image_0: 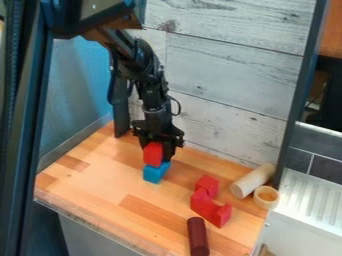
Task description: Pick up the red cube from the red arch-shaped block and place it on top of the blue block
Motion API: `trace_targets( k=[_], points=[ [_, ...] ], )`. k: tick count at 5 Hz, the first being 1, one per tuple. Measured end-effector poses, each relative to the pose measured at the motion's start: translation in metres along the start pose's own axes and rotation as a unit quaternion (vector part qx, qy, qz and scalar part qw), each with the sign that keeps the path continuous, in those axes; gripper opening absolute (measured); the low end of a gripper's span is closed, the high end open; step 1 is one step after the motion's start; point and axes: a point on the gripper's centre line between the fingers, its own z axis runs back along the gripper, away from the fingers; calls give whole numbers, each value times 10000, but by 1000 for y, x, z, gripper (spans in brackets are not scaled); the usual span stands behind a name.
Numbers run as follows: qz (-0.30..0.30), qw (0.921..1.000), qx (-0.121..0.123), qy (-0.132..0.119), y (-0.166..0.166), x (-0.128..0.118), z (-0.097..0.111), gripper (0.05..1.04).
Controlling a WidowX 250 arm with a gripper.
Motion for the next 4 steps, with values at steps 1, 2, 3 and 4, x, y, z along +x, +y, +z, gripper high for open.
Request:
trace_targets(
  k=[1,2,3,4],
  points=[
    [-84,9999,3,-65,0,2,-2,620],
    [-80,9999,9,-62,0,1,-4,620],
    [-135,9998,20,-107,0,3,-6,620],
    [-124,9999,-1,-91,-1,1,-6,620]
  ],
)
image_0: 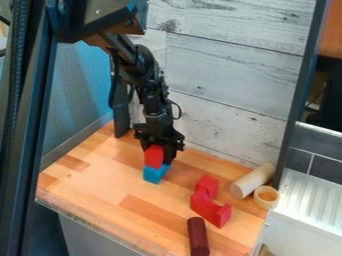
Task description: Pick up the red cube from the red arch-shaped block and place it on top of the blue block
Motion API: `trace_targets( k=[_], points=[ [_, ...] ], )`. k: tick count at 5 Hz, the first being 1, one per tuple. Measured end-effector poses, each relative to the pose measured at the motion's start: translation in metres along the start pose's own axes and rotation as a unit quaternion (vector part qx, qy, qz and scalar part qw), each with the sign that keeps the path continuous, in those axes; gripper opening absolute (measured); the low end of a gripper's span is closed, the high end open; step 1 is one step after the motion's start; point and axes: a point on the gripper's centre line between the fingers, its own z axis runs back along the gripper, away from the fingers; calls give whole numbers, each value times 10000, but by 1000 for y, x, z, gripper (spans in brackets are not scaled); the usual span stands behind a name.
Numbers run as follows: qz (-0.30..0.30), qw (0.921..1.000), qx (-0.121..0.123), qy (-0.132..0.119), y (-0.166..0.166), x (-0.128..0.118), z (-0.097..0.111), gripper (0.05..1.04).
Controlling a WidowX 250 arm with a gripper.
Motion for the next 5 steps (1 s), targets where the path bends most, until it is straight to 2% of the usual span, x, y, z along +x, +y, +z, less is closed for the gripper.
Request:
trace_targets(
  k=[5],
  points=[
    [-84,9998,-157,93,-2,-9,0,620]
  ],
)
